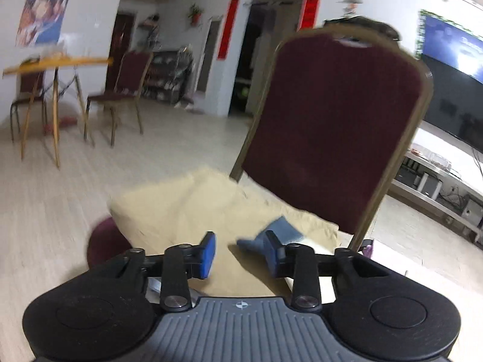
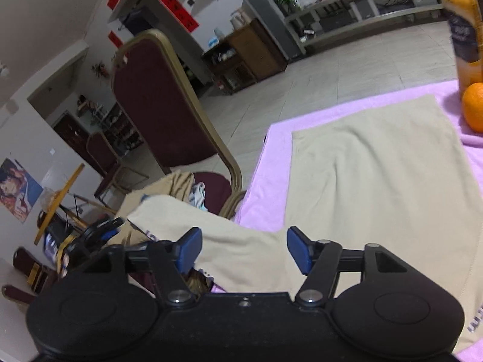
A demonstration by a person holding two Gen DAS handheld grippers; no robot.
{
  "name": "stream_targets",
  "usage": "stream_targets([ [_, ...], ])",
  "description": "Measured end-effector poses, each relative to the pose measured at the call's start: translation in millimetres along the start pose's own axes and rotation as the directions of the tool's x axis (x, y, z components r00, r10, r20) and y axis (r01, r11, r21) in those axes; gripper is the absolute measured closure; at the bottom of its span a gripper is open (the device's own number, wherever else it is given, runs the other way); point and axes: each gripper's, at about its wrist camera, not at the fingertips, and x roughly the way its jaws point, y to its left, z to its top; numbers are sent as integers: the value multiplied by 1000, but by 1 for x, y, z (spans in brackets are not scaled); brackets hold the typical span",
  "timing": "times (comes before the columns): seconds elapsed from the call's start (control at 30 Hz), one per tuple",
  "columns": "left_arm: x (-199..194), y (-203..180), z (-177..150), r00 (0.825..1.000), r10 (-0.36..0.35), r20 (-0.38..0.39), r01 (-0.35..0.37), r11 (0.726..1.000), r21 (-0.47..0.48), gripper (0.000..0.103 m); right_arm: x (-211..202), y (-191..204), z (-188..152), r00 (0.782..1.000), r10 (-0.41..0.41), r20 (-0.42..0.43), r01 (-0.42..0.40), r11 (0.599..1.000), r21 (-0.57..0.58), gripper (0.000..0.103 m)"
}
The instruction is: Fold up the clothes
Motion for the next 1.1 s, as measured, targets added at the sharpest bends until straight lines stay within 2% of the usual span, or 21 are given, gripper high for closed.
stream_targets([
  [0.1, -36, 0, -7, 995, -91, -50, 94, 994, 57, 67, -28, -15, -6, 1000, -6, 18, 6, 999, 47, 40],
  [0.2, -64, -16, -37, 972, -187, -145, 206, 970, 130, 65, -50, -42, -17, 998, -66, 17, 64, 994, 91, 37],
  [0.27, -77, -31, -73, 937, -247, -249, 289, 945, 150, 64, -60, -67, -30, 992, -122, -14, 123, 982, 141, 36],
  [0.33, -78, -52, -118, 886, -284, -366, 360, 920, 156, 64, -62, -95, -46, 983, -171, -67, 182, 960, 212, 36],
  [0.4, -73, -73, -163, 832, -283, -477, 405, 898, 173, 68, -58, -125, -65, 969, -213, -130, 241, 929, 280, 36],
  [0.43, -69, -84, -184, 805, -274, -527, 422, 888, 184, 78, -53, -138, -74, 959, -234, -156, 272, 914, 302, 36],
  [0.47, -65, -97, -197, 788, -268, -554, 440, 875, 203, 80, -46, -147, -81, 951, -256, -175, 299, 904, 306, 37],
  [0.5, -64, -110, -203, 788, -259, -558, 445, 866, 227, 80, -39, -155, -87, 942, -276, -192, 325, 895, 306, 39],
  [0.53, -64, -120, -207, 801, -249, -544, 441, 860, 256, 82, -32, -163, -93, 932, -296, -208, 350, 886, 305, 51],
  [0.57, -64, -130, -208, 820, -239, -520, 430, 857, 284, 84, -25, -166, -95, 928, -308, -210, 359, 889, 282, 73],
  [0.6, -64, -140, -208, 837, -231, -496, 420, 853, 310, 85, -17, -167, -96, 925, -317, -208, 364, 896, 254, 78],
  [0.63, -60, -147, -209, 848, -231, -477, 416, 848, 329, 85, -10, -168, -97, 923, -327, -205, 369, 901, 226, 79],
  [0.7, -44, -164, -217, 850, -223, -478, 423, 829, 366, 86, 5, -163, -94, 928, -333, -170, 356, 924, 137, 79],
  [0.77, -30, -180, -232, 852, -189, -488, 421, 802, 424, 87, 22, -161, -95, 915, -377, -146, 386, 922, 38, 79],
  [0.83, -31, -188, -250, 861, -138, -489, 408, 762, 503, 86, 38, -163, -98, 894, -418, -160, 416, 908, -48, 78],
  [0.87, -37, -186, -254, 877, -131, -461, 400, 732, 552, 85, 39, -162, -102, 889, -428, -161, 418, 904, -93, 79],
  [0.93, -40, -181, -258, 894, -93, -438, 380, 675, 632, 85, 35, -159, -110, 876, -450, -171, 424, 890, -168, 79],
  [1.0, -50, -164, -259, 897, -95, -431, 381, 657, 650, 82, 25, -159, -116, 855, -479, -200, 444, 875, -194, 78],
  [1.1, -59, -147, -255, 884, -91, -459, 395, 669, 629, 83, 2, -172, -120, 851, -474, -227, 465, 880, -95, 78],
])
